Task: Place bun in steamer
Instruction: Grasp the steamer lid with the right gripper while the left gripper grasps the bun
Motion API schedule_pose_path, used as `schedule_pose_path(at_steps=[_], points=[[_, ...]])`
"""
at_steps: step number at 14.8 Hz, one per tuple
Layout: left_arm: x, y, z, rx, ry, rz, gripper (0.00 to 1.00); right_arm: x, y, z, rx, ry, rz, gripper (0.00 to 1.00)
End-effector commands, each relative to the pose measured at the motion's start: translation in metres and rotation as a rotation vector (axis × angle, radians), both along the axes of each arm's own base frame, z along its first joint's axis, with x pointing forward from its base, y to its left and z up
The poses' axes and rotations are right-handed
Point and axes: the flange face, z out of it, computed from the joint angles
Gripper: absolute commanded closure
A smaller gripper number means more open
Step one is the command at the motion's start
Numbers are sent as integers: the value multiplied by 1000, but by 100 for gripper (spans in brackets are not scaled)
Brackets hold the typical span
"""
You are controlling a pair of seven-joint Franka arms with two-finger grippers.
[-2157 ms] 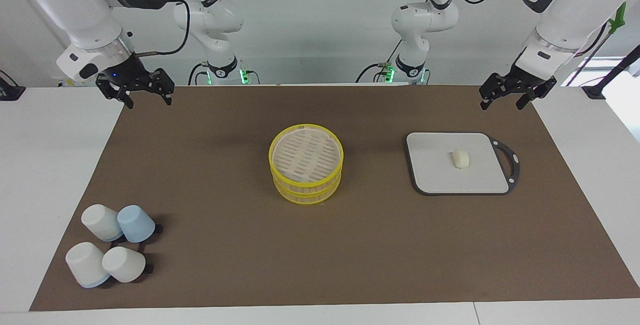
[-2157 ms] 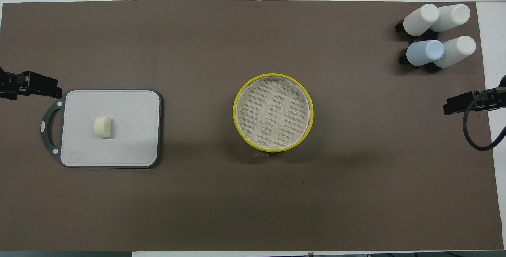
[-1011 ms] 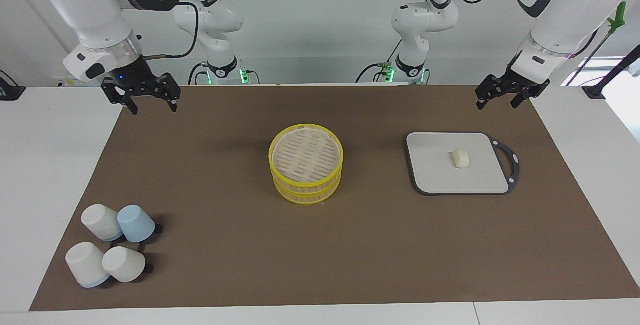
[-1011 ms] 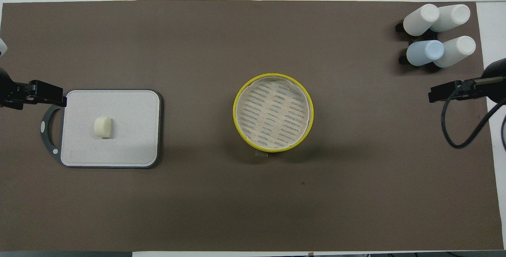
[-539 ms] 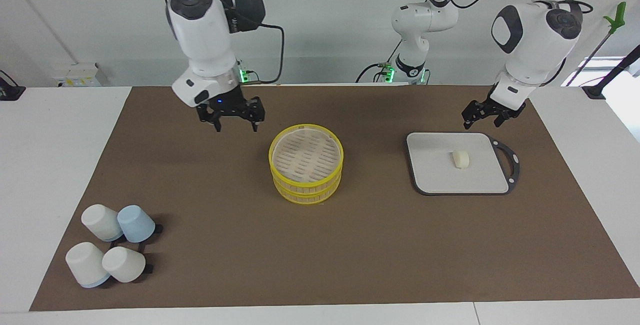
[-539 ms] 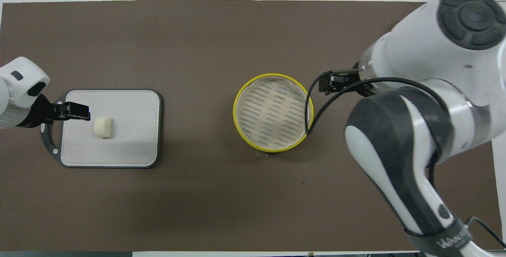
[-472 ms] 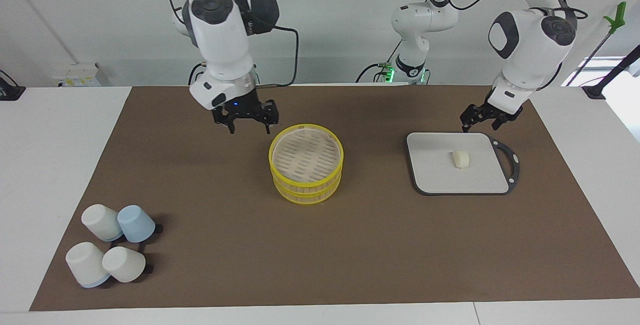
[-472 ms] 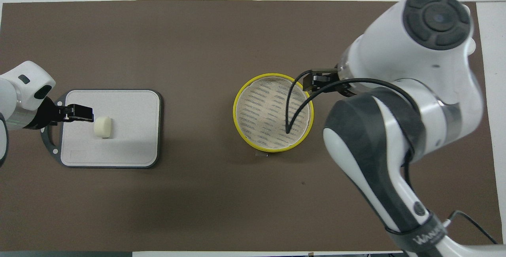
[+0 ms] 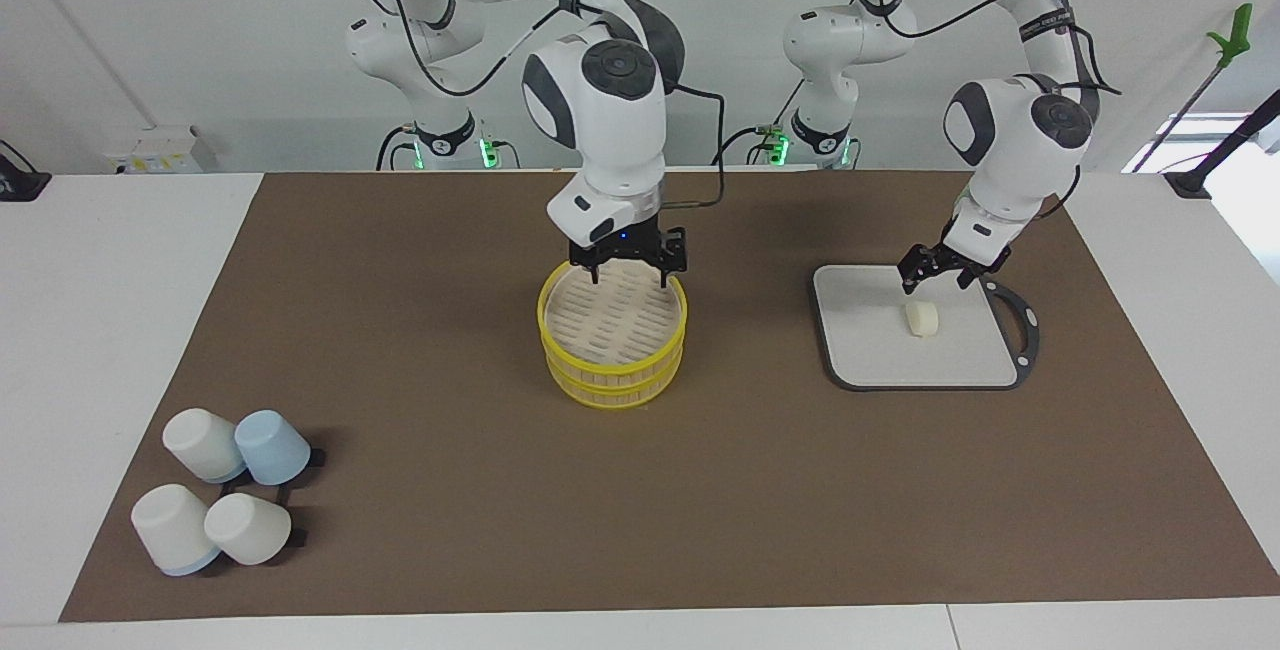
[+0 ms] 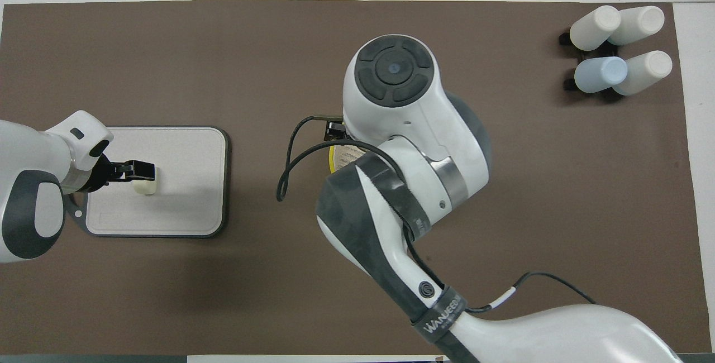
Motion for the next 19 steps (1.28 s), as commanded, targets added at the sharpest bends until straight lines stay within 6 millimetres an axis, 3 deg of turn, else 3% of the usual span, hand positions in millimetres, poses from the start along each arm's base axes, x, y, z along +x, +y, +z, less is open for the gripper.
schedule_pose_path(at_steps=[1, 5, 9, 12, 15, 16, 17, 19], points=[[3, 6, -22, 10, -31, -3, 1, 5, 34, -19, -1, -22, -31, 1], [3, 12, -39, 10, -41, -9, 5, -3, 51, -38, 22, -27, -17, 1], [-1, 15, -49, 9, -36, -13, 5, -6, 53, -59, 26, -28, -13, 3], [-5, 14, -61, 9, -36, -13, 5, -16, 66, -73, 15, -14, 8, 10], [-7, 14, -68, 8, -24, -13, 12, -18, 67, -80, 8, -9, 11, 34], [-6, 14, -67, 8, -27, -13, 18, -18, 67, -82, 8, -9, 9, 56], [-6, 14, -68, 8, -26, -13, 24, -18, 66, -83, 5, -5, -9, 99], [-5, 14, -66, 8, -29, -8, 47, -20, 67, -78, -10, -7, -10, 100]])
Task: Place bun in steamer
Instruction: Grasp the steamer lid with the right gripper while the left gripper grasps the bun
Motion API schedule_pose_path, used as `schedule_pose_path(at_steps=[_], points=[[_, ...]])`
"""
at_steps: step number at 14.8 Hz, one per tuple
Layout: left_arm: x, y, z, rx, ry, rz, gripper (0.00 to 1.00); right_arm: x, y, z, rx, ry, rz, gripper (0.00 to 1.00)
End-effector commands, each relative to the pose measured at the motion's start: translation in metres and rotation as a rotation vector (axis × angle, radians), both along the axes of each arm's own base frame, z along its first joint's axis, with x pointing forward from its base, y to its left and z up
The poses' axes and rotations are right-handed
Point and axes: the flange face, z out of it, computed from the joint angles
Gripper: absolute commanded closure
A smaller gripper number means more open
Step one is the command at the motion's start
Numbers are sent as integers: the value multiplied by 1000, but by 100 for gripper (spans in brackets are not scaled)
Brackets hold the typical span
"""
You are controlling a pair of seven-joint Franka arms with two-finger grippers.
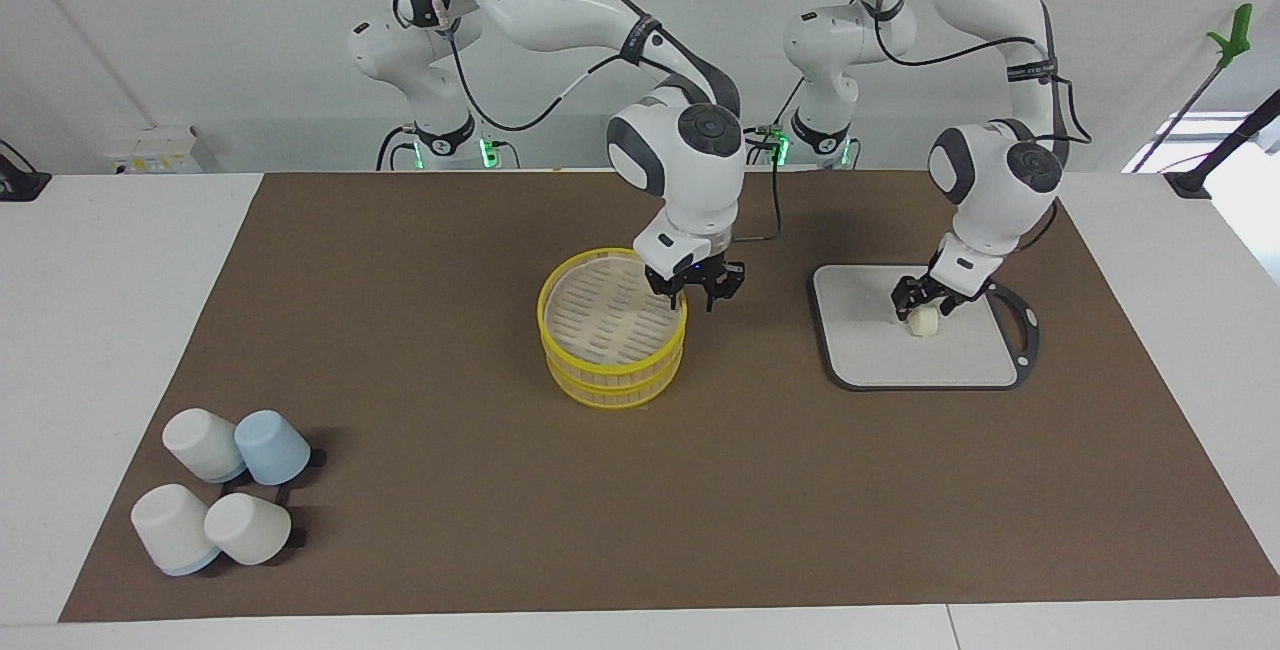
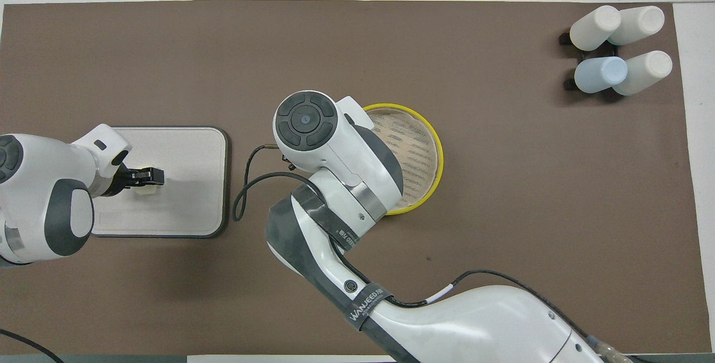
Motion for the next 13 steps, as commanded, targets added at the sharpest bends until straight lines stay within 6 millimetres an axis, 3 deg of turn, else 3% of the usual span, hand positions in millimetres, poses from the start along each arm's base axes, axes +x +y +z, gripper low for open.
schedule_pose_path(at_steps=[1, 4, 6, 9, 11, 12, 13], points=[[1, 1, 0, 10, -16, -9, 56, -3, 1, 7, -13, -6, -16, 100], [7, -7, 7, 8, -4, -8, 61, 3, -9, 16, -13, 6, -32, 100], [16, -10, 28, 8, 29, 9, 61, 17, -29, 49, -2, -11, -55, 100], [34, -29, 70, 7, 71, 37, 59, 47, -102, 112, 46, -56, -34, 100], [41, -46, 97, 5, 87, 63, 59, 70, -170, 134, 81, -32, -14, 100], [43, -60, 111, 6, 100, 76, 59, 78, -199, 142, 82, -37, 5, 100], [46, -89, 131, 6, 115, 65, 58, 84, -222, 150, 76, -54, 41, 100]])
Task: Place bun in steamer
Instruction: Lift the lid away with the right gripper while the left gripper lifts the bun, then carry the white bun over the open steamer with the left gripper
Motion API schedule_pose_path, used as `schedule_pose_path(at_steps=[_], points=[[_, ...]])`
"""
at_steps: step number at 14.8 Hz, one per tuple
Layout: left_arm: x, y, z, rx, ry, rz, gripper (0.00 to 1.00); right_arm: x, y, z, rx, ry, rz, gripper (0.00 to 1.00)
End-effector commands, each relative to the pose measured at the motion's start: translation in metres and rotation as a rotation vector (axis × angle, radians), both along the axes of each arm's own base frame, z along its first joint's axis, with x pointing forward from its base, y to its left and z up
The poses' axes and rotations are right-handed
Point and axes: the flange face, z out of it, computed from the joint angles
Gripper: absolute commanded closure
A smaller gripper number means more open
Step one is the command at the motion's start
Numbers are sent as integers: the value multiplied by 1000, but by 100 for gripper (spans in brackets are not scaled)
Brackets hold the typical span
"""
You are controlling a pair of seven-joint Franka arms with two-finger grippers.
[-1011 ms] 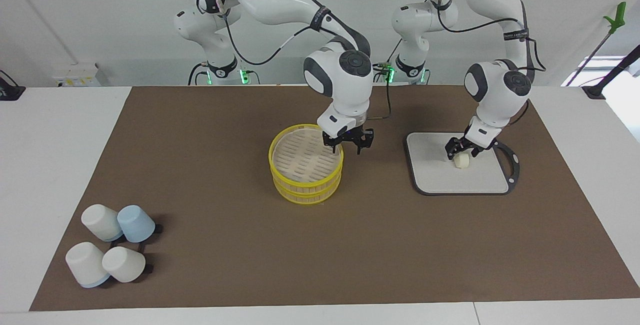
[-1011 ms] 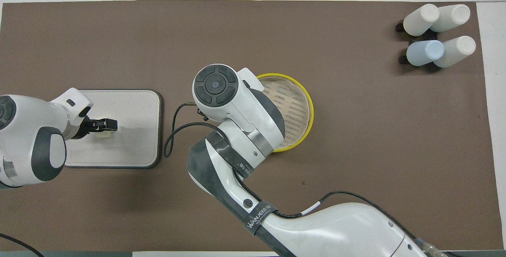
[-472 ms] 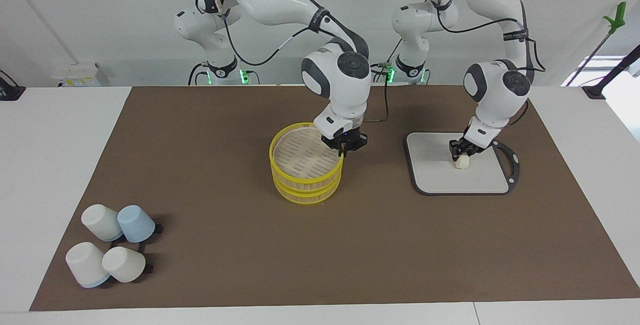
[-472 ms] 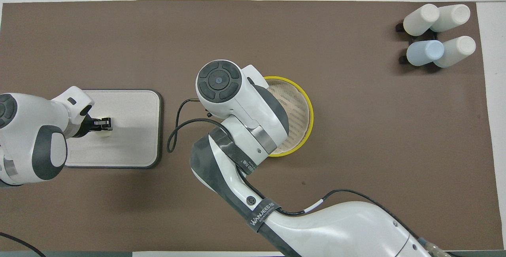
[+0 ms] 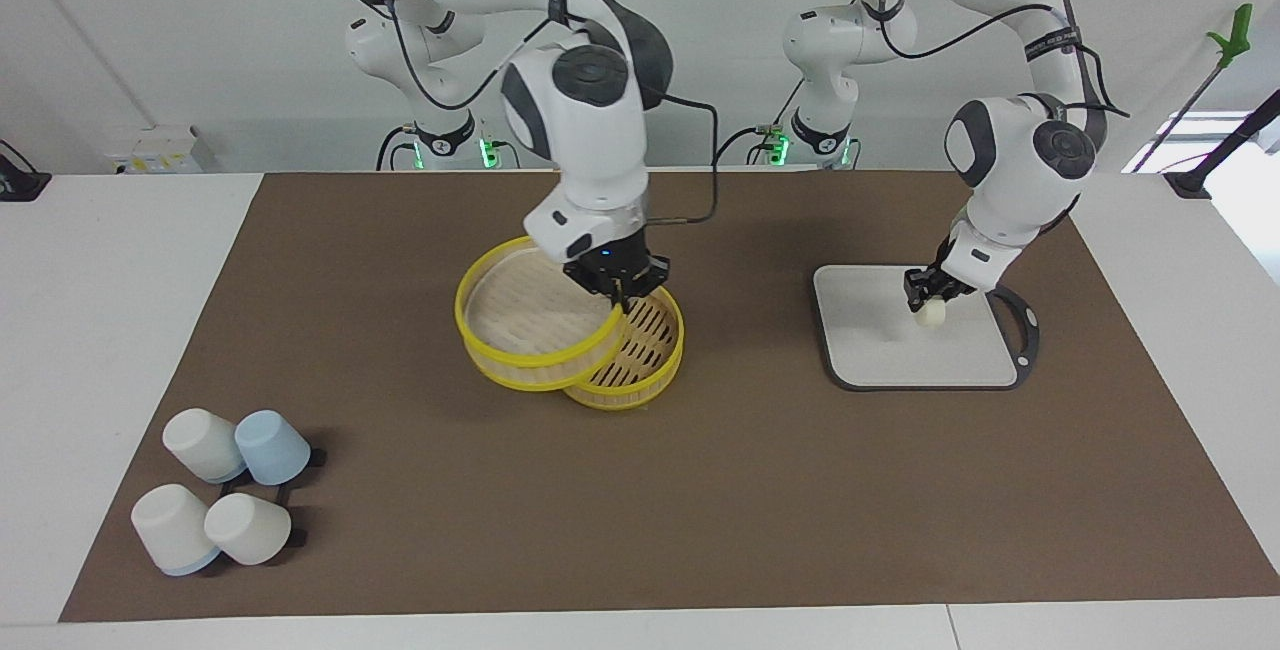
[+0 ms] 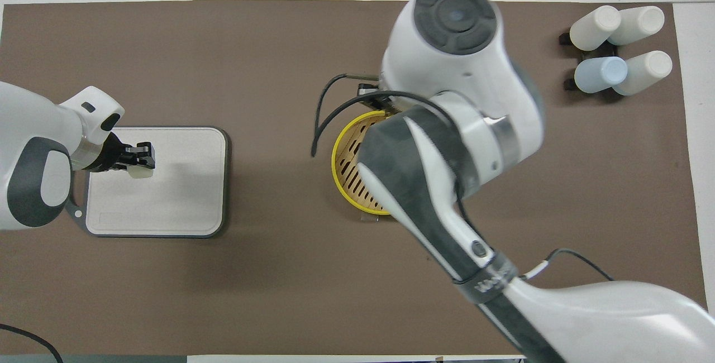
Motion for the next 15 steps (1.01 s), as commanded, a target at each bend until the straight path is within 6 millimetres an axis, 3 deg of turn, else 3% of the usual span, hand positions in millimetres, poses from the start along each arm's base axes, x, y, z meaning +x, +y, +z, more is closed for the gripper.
schedule_pose_path(at_steps=[1, 4, 7, 9, 11, 13, 15], points=[[8, -66, 42, 10, 46, 26, 56, 13, -62, 15, 6, -6, 86, 100], [15, -171, 74, -44, 29, 152, 55, 30, -136, 14, -21, 0, 147, 100], [15, -265, 74, -52, 56, 191, 55, 39, -186, 11, -24, 4, 128, 100], [22, -320, 73, -62, 48, 236, 55, 35, -197, 5, -44, 47, 167, 100], [20, -386, 36, -32, 65, 261, 54, 32, -200, 5, -86, 64, 171, 100], [15, -409, 10, -36, 57, 257, 54, 29, -205, -1, -101, 96, 157, 100], [-5, -437, -14, -22, 67, 214, 54, 26, -208, -1, -108, 101, 153, 100]])
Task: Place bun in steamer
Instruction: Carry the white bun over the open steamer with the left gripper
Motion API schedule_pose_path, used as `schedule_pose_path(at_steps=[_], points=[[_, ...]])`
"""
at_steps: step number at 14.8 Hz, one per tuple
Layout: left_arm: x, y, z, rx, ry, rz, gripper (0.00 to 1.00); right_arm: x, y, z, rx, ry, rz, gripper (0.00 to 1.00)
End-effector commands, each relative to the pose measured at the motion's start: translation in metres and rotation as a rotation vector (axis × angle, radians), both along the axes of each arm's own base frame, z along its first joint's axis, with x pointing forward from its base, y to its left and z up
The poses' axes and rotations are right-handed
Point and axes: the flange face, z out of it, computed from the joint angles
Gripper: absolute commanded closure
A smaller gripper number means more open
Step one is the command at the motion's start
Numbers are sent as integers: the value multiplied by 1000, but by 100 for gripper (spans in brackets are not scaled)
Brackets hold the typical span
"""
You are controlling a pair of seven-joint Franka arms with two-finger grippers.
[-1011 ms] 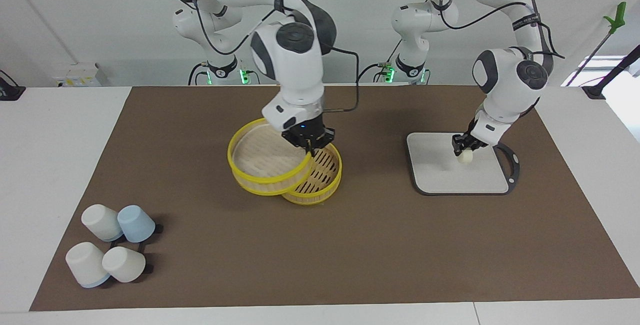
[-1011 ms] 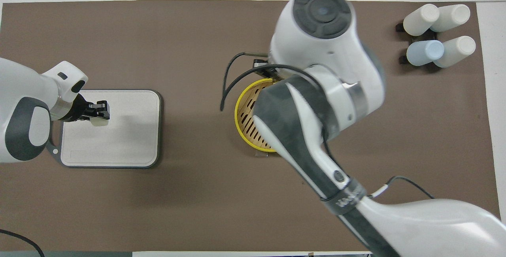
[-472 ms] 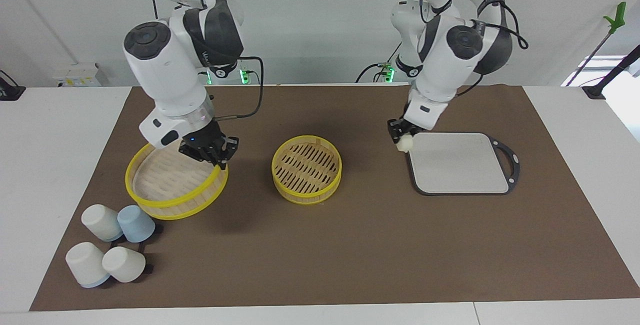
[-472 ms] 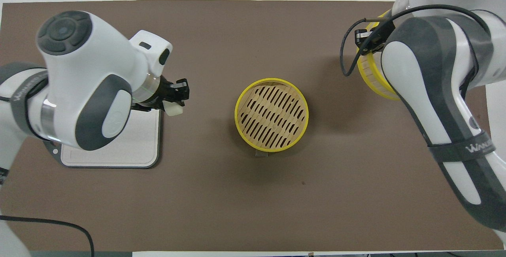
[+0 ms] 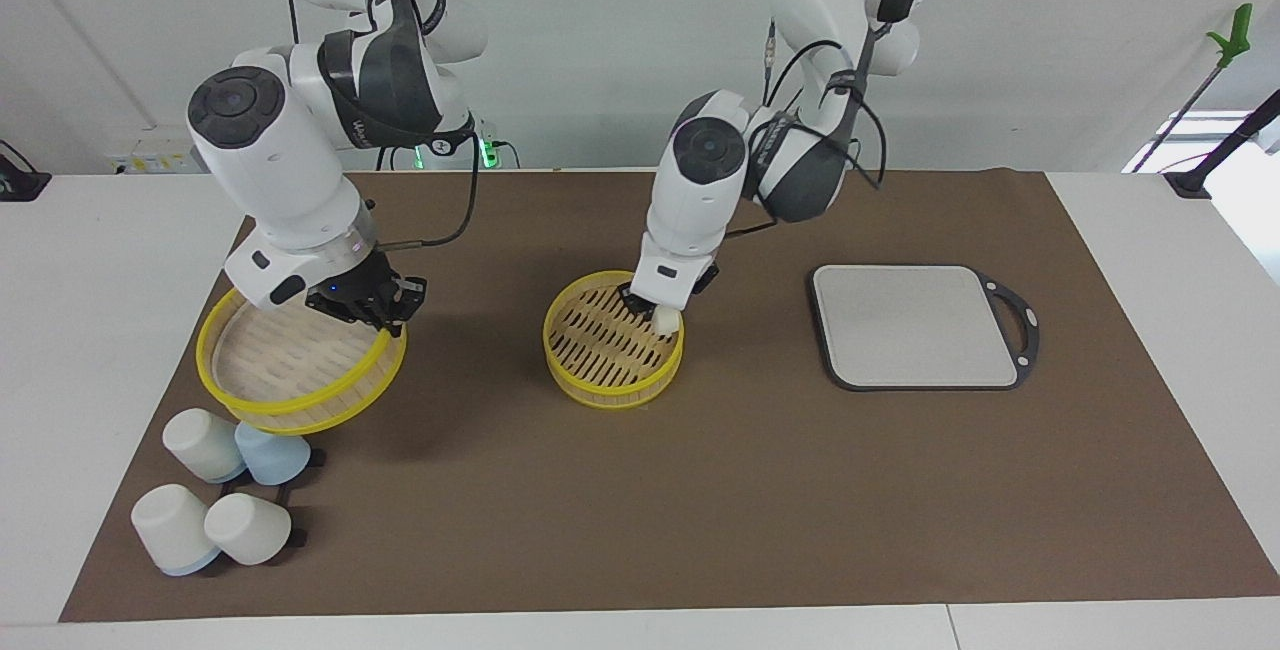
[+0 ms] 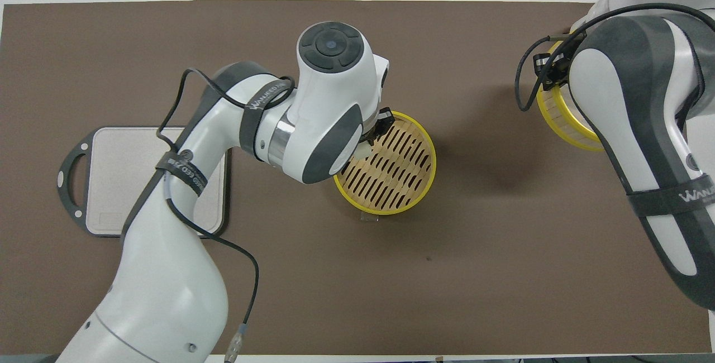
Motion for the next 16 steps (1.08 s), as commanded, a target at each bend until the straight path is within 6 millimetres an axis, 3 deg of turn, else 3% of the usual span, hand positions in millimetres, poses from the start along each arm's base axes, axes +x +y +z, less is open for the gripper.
schedule_pose_path(at_steps=[1, 2, 4, 6, 10, 11, 12, 13, 16], points=[[-8, -22, -19, 13, 0, -10, 54, -8, -5, 1, -32, 7, 0, 100], [-13, -26, -30, 6, -10, -1, 54, -9, -5, 1, -33, 6, -10, 100], [-12, -29, -34, -14, -35, 10, 54, -9, -2, -2, -39, 11, -36, 100], [-29, -38, -55, 3, -24, 5, 53, -11, 0, -3, -60, 10, -32, 100], [-37, -34, -67, 7, -24, 11, 50, -11, -1, -2, -64, 5, -31, 100], [-38, -34, -66, 10, -22, 21, 43, -11, -2, -2, -63, 2, -31, 100], [-37, -33, -61, 12, -19, 26, 18, -11, -2, -2, -63, 4, -31, 100], [-36, -32, -58, 16, -15, 27, 0, -11, -2, -3, -63, 5, -31, 100], [-28, -25, -46, 25, -3, 44, 0, -11, -2, -2, -59, 1, -27, 100]])
